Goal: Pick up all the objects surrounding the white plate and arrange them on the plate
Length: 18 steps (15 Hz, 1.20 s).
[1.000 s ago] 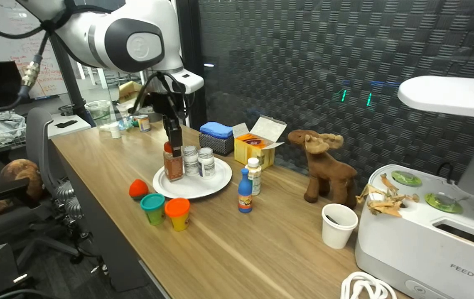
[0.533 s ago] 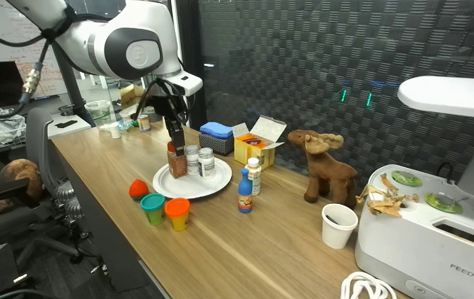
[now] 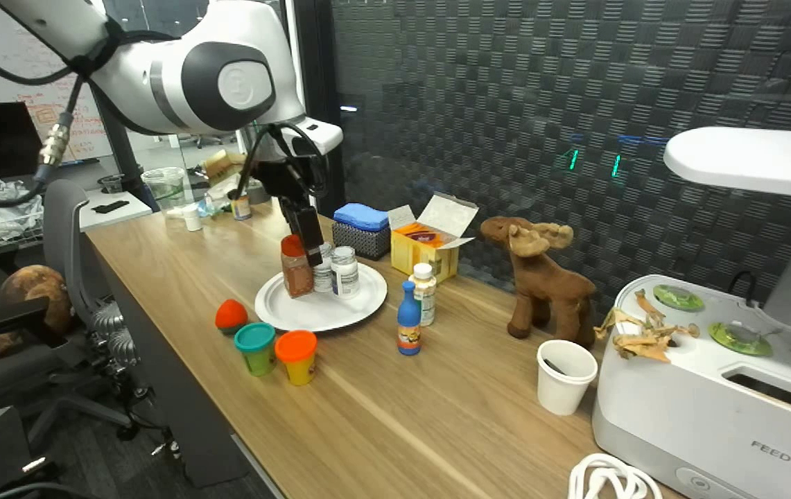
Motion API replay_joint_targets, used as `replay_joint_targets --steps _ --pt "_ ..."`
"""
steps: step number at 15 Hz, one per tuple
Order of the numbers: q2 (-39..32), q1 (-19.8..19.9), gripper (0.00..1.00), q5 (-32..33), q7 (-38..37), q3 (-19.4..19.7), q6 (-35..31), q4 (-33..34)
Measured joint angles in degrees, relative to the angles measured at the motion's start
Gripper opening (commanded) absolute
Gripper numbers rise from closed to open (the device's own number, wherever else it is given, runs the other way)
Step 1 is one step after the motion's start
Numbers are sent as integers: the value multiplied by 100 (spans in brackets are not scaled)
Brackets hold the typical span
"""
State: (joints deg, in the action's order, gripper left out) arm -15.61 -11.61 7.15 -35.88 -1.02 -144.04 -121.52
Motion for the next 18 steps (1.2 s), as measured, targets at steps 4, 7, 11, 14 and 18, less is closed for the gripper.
replay_joint_targets --steps 4,7,11,14,18 --pt "218 12 100 286 -235 211 177 2" --pt "371 50 100 368 -334 265 365 3" --pt "420 63 100 389 -447 265 661 11" --pt "473 74 100 812 -867 311 1202 78" --pt "691 292 100 1215 -1100 405 2012 100"
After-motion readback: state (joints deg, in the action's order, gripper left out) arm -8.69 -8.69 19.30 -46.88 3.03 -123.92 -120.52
